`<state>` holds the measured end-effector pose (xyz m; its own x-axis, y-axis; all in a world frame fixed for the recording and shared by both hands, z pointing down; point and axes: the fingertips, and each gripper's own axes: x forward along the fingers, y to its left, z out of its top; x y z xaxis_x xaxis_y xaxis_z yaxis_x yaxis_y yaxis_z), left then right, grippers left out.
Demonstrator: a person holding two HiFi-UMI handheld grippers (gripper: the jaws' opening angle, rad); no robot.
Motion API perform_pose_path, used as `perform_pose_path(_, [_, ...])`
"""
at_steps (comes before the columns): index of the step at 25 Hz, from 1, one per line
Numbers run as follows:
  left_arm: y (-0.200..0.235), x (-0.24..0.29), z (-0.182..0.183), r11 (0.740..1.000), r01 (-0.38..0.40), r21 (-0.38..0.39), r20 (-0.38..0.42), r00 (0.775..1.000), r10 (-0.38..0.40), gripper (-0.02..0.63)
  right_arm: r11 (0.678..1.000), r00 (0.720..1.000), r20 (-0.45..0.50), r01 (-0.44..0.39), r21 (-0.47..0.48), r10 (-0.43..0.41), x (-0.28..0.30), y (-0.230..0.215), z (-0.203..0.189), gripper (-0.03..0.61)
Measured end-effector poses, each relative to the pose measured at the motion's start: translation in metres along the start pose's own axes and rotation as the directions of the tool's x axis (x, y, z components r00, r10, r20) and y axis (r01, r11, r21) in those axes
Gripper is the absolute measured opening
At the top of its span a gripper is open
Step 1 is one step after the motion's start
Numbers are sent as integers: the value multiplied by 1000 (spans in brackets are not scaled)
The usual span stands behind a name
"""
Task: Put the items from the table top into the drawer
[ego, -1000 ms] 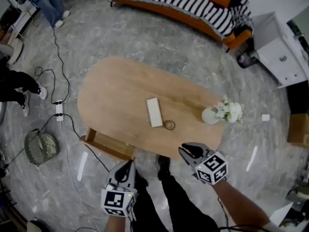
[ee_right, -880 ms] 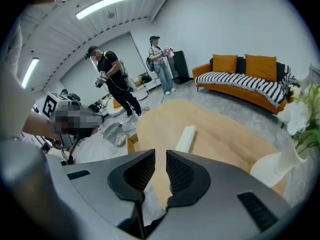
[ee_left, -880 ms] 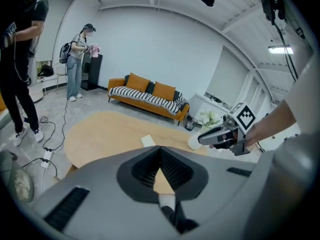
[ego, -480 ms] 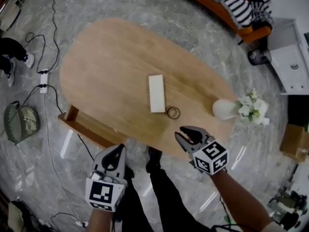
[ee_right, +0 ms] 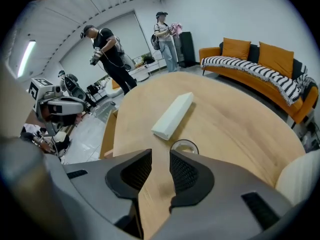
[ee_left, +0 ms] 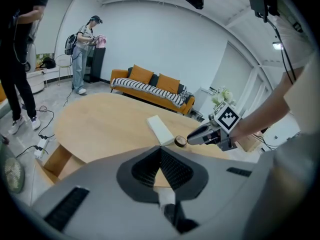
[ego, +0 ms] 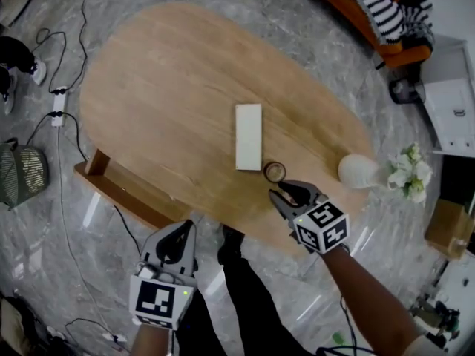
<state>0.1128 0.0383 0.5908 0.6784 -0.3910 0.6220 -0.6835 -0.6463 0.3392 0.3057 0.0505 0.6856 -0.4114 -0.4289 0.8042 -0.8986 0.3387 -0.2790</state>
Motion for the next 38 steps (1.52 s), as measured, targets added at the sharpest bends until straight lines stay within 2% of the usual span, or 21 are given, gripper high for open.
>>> perform_pose_path(11, [4, 10, -17, 999, 1, -54, -8, 1000, -1, 0, 981, 982, -166, 61, -186, -93, 36, -17, -10, 143])
perform_pose_path(17, [12, 7, -24, 998, -14, -66, -15, 1000, 13, 0, 967, 958, -236, 108, -229, -163, 48, -25, -18, 145])
perform_pose_path(20, [16, 5, -29, 997, -21, -74, -16, 1000, 20, 0, 964, 954, -234, 131, -233, -186, 49, -26, -18, 133])
perform_pose_path(21, [17, 4, -30, 997, -24, -79, -16, 1000, 22, 0, 961, 953, -230, 140, -237, -196, 48, -26, -19, 81])
perform_pose_path(22, [17, 3, -32, 996, -26, -85, -17, 1000, 25, 0, 959, 952, -227, 149, -239, -204, 48, -26, -19, 63])
perform_pose_path(26, [18, -1, -35, 994, -35, -102, -18, 999, 33, 0, 958, 952, -223, 157, -239, -212, 45, -26, -18, 60])
perform_pose_path(33, [22, -8, -32, 992, -53, -111, -3, 999, 53, 0, 958, 958, -222, 120, -261, -180, 32, -14, -10, 59])
perform_pose_path(38, [26, -18, -21, 991, -69, -115, 5, 998, 70, 0, 966, 968, -200, 105, -238, -154, 23, -4, 0, 59])
